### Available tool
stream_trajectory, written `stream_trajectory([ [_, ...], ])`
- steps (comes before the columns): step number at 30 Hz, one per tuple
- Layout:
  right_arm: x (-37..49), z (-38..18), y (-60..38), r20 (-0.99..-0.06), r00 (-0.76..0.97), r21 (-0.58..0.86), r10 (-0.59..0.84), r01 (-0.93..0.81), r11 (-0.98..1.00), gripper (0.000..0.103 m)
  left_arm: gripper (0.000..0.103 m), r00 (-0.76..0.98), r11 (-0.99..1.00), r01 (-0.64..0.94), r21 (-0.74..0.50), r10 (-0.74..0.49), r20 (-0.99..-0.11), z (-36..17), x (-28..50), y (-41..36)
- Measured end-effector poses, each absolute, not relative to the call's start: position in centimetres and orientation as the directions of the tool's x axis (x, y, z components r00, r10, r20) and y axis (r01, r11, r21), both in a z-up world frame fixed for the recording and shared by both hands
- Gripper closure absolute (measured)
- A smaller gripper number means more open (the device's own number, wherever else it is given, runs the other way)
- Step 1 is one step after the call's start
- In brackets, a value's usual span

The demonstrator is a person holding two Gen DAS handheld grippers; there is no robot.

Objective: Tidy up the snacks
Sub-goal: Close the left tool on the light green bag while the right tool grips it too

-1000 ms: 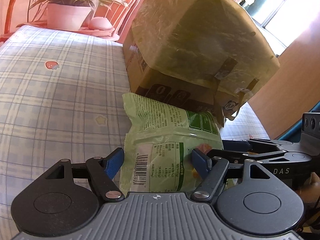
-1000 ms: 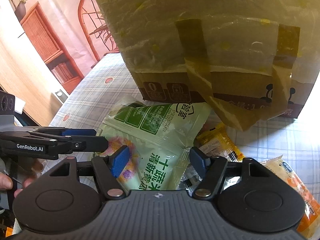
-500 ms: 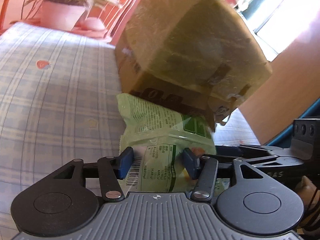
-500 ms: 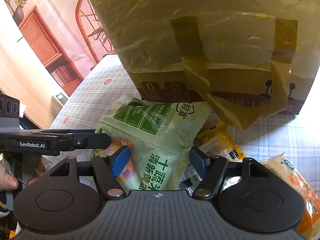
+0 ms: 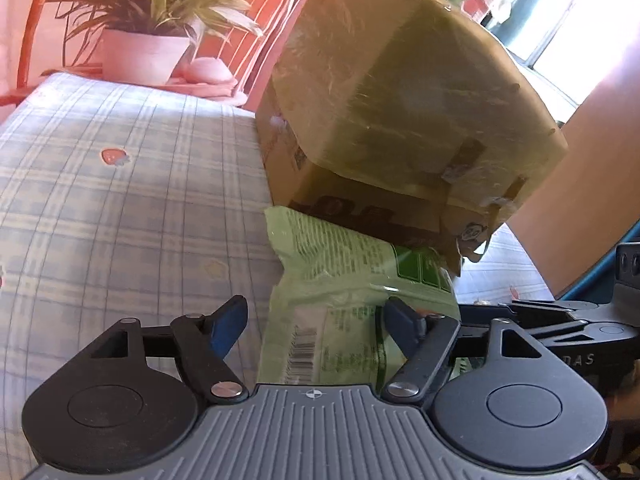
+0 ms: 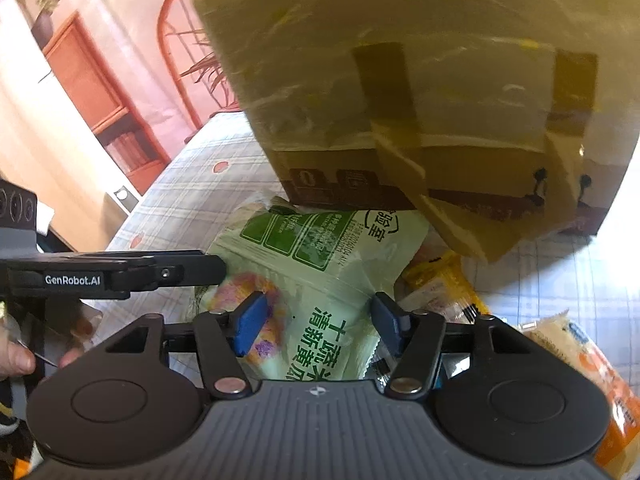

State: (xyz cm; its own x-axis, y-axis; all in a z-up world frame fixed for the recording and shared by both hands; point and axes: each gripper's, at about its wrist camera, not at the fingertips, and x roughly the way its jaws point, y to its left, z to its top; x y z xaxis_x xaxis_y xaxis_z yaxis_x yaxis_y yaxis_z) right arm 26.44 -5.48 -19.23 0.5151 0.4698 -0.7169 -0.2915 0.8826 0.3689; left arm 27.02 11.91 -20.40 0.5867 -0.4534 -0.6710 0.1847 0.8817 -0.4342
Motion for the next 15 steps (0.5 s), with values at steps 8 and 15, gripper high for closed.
stream_trajectory([
  [8, 27.1, -20.3, -6.4, -0.723, 0.478, 0.450, 0.498, -0.220, 0.865, 0.027, 0.021, 0.521, 0.825, 0.212, -0.523, -0.549, -0.654, -21.7, 28.4, 12.5],
  [15, 27.5, -21.0, -6.4, -0.711, 0.458, 0.491, 0.533, -0.219, 0.843, 0.029, 0.016, 0.495, 0.797, 0.209, -0.567, -0.586, -0.641, -23.0, 28.2, 11.9],
])
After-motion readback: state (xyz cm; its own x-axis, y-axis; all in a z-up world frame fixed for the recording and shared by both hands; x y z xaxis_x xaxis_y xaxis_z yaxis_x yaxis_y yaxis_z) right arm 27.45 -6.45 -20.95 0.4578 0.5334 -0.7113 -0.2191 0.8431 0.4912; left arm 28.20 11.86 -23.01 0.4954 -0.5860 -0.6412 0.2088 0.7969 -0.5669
